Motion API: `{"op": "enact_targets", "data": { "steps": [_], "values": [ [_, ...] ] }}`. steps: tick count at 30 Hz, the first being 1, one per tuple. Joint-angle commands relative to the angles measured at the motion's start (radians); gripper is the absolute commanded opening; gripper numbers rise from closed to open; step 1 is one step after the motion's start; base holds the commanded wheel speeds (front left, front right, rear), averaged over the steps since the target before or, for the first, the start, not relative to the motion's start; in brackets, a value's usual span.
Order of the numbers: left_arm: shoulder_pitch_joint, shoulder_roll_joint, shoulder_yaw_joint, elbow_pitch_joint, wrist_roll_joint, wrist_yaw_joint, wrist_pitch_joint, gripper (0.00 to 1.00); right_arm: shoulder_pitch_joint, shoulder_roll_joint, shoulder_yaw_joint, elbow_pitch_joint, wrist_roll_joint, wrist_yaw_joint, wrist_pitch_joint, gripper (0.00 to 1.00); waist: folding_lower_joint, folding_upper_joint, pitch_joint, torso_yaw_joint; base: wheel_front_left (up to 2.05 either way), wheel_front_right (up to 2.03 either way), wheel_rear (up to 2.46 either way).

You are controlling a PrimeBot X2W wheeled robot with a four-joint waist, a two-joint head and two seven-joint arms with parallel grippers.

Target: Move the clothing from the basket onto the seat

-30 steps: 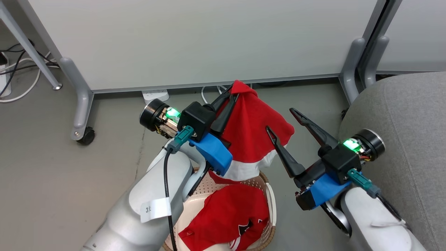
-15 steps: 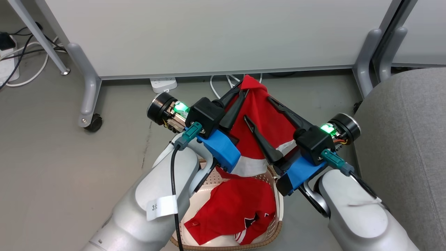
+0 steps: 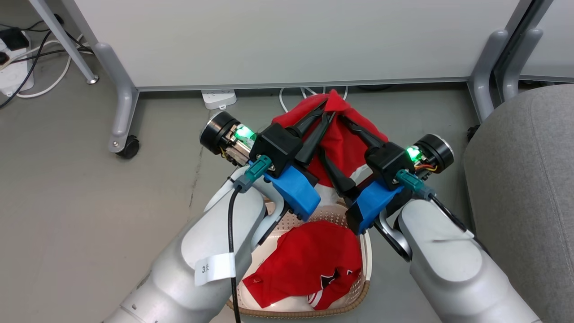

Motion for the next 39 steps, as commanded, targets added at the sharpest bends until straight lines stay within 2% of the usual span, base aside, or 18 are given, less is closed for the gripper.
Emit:
{"op": "enact_targets", "data": {
  "steps": [1, 4, 5, 6, 31, 32, 33, 39],
  "values": [
    [-0.013, -0.002, -0.004, -0.008, -0.006, -0.001, -0.005, 0.00, -0.018, 0.003, -0.004, 0.008, 0.001, 0.000, -0.003, 1.00, -0.0001, 0.0000, 0.002, 0.001, 0.00, 0.00, 0.00],
    [-0.021, -0.002, -0.016, -0.019, -0.018, 0.005, -0.005, 0.00, -0.034, 0.011, -0.005, 0.039, 0.003, 0.000, -0.003, 1.00, -0.0001, 0.0000, 0.008, 0.005, 0.00, 0.00, 0.00],
    [-0.023, -0.002, -0.018, -0.022, -0.020, 0.007, -0.005, 0.00, -0.039, 0.013, -0.006, 0.048, 0.005, 0.000, -0.003, 0.34, -0.0001, 0.0000, 0.010, 0.006, 0.00, 0.00, 0.00],
    [-0.024, -0.002, -0.020, -0.023, -0.023, 0.007, -0.005, 0.00, -0.044, 0.014, -0.005, 0.058, 0.009, 0.000, -0.003, 0.00, -0.0001, 0.0000, 0.011, 0.007, 0.00, 0.00, 0.00],
    [-0.021, -0.001, -0.027, 0.010, -0.031, 0.014, -0.005, 0.00, -0.049, 0.020, 0.005, 0.069, 0.027, 0.000, -0.003, 0.00, -0.0001, 0.0000, 0.004, 0.003, 0.00, 0.00, 0.00],
    [-0.024, -0.002, -0.025, 0.009, -0.029, 0.020, -0.005, 0.62, -0.050, 0.019, 0.005, 0.070, 0.027, 0.000, -0.003, 0.00, -0.0001, 0.0000, 0.005, 0.002, 0.00, 0.00, 0.00],
    [-0.025, -0.002, -0.026, 0.010, -0.029, 0.023, -0.005, 1.00, -0.050, 0.019, 0.005, 0.070, 0.027, 0.000, -0.003, 0.00, -0.0001, 0.0000, 0.005, 0.002, 0.00, 0.00, 0.00],
    [-0.029, -0.002, -0.027, 0.014, -0.026, 0.027, -0.005, 1.00, -0.042, 0.019, 0.000, 0.064, 0.026, 0.000, -0.003, 0.00, -0.0001, 0.0000, 0.006, -0.002, 0.00, 0.00, 0.00]
  ]
}}
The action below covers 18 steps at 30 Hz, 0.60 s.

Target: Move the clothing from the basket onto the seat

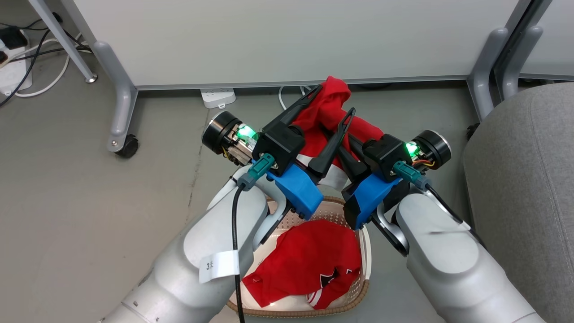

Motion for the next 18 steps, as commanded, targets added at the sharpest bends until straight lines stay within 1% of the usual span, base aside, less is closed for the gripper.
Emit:
{"op": "enact_targets", "data": {
  "steps": [1, 10, 18],
  "values": [
    [-0.012, 0.000, 0.004, 0.000, 0.008, 0.005, -0.004, 1.00, 0.004, 0.002, -0.005, -0.006, 0.000, 0.000, -0.003, 0.00, 0.0000, 0.0000, 0.001, -0.001, 0.00, 0.00, 0.00],
    [-0.015, 0.000, 0.021, 0.003, 0.025, 0.005, -0.004, 1.00, 0.003, 0.002, -0.028, -0.020, -0.008, 0.000, -0.003, 0.00, 0.0000, 0.0000, 0.017, -0.026, 0.00, 0.00, 0.00],
    [-0.018, 0.004, 0.044, 0.005, 0.045, -0.003, -0.004, 1.00, 0.001, -0.016, -0.076, -0.060, -0.015, 0.000, -0.003, 0.00, 0.0000, 0.0000, 0.044, -0.084, 0.00, 0.00, 0.00]
  ]
}}
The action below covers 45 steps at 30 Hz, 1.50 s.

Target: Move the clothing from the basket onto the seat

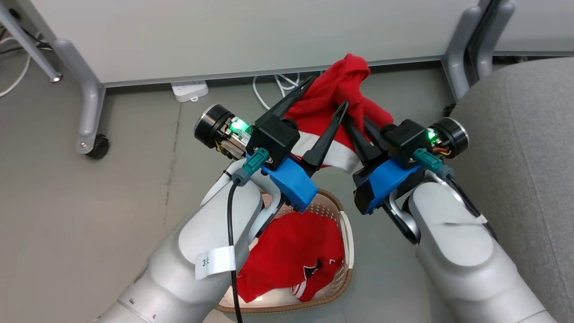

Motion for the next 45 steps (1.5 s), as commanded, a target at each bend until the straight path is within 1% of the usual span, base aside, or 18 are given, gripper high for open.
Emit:
{"op": "enact_targets", "data": {
  "steps": [1, 6, 12, 17, 22, 32, 38, 45],
  "values": [
    [-0.011, 0.004, 0.010, 0.001, 0.005, -0.001, -0.003, 1.00, 0.002, -0.010, -0.011, -0.012, -0.004, 0.000, -0.003, 0.00, 0.0000, 0.0000, 0.012, -0.023, 0.00, 0.00, 0.00],
    [-0.012, 0.008, 0.015, 0.002, 0.017, -0.007, -0.003, 1.00, 0.018, -0.032, -0.063, -0.057, -0.012, 0.000, -0.004, 0.00, 0.0000, 0.0000, 0.030, -0.071, 0.00, 0.00, 0.00],
    [-0.010, 0.010, 0.014, 0.001, 0.029, -0.016, -0.003, 1.00, 0.059, -0.081, -0.138, -0.149, -0.022, 0.000, -0.004, 0.00, 0.0000, 0.0000, 0.056, -0.139, 0.00, 0.00, 0.00],
    [0.001, 0.011, 0.005, 0.001, 0.037, -0.021, -0.003, 1.00, 0.087, -0.097, -0.202, -0.201, -0.024, 0.000, -0.004, 0.00, 0.0000, 0.0000, 0.069, -0.184, 0.00, 0.00, 0.00],
    [0.006, 0.016, -0.015, 0.005, 0.050, -0.027, -0.003, 1.00, 0.119, -0.096, -0.291, -0.264, -0.032, 0.000, -0.004, 0.00, 0.0000, 0.0000, 0.085, -0.246, 0.00, 0.00, 0.00],
    [0.027, 0.022, -0.062, 0.013, 0.056, -0.041, -0.003, 1.00, 0.200, -0.089, -0.425, -0.361, -0.043, 0.000, -0.003, 0.00, 0.0000, 0.0000, 0.101, -0.364, 0.00, 0.00, 0.00],
    [0.038, 0.018, -0.093, 0.012, 0.054, -0.045, -0.003, 1.00, 0.267, -0.091, -0.487, -0.404, -0.050, 0.000, -0.004, 0.00, 0.0000, 0.0000, 0.102, -0.405, 0.00, 0.00, 0.00],
    [0.049, 0.013, -0.119, 0.008, 0.046, -0.048, -0.003, 1.00, 0.329, -0.081, -0.517, -0.425, -0.050, 0.000, -0.004, 0.00, 0.0000, 0.0000, 0.098, -0.431, 0.00, 0.00, 0.00]
  ]
}}
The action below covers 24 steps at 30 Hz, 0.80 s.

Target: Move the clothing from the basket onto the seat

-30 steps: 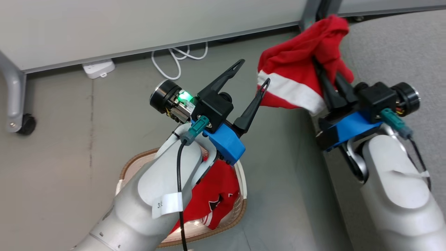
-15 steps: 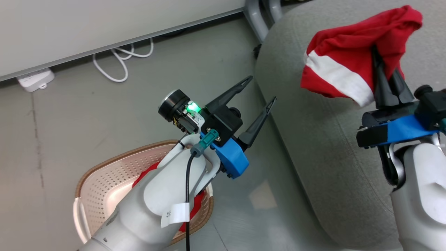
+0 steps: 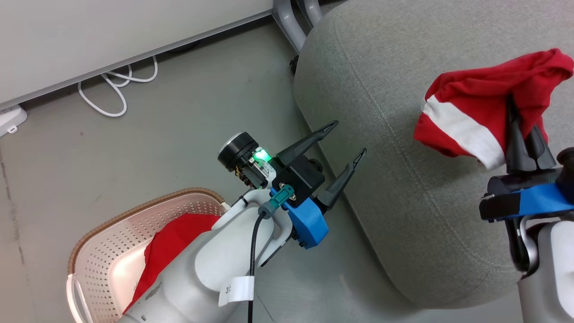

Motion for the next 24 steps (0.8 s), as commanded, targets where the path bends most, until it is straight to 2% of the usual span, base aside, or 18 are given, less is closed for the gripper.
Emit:
{"op": "enact_targets", "data": {
  "steps": [1, 7, 12, 19, 24],
  "values": [
    [0.006, 0.002, -0.002, -0.001, -0.004, -0.003, -0.003, 1.00, 0.014, 0.006, -0.002, -0.007, -0.002, 0.000, -0.004, 0.00, 0.0000, 0.0000, -0.002, -0.003, 0.00, 0.00, 0.00],
    [0.008, 0.002, -0.004, -0.006, -0.005, -0.004, -0.003, 1.00, 0.025, 0.016, -0.011, -0.016, 0.004, 0.000, -0.004, 0.00, 0.0000, 0.0000, -0.001, -0.007, 0.00, 0.00, 0.00],
    [-0.016, 0.011, 0.002, -0.017, 0.005, 0.000, -0.003, 1.00, -0.031, 0.000, -0.041, -0.041, 0.018, 0.000, -0.004, 0.00, 0.0000, 0.0000, 0.031, -0.004, 0.00, 0.00, 0.00],
    [-0.071, 0.037, 0.007, -0.043, 0.031, 0.011, -0.003, 1.00, -0.166, -0.061, -0.099, -0.079, 0.029, 0.000, -0.004, 0.00, 0.0000, 0.0000, 0.131, 0.010, 0.00, 0.00, 0.00],
    [-0.133, 0.061, 0.008, -0.070, 0.050, 0.010, 0.003, 1.00, -0.297, -0.135, -0.169, -0.066, 0.030, 0.000, -0.004, 0.00, 0.0000, 0.0000, 0.225, 0.031, 0.00, 0.00, 0.00]
  ]
}}
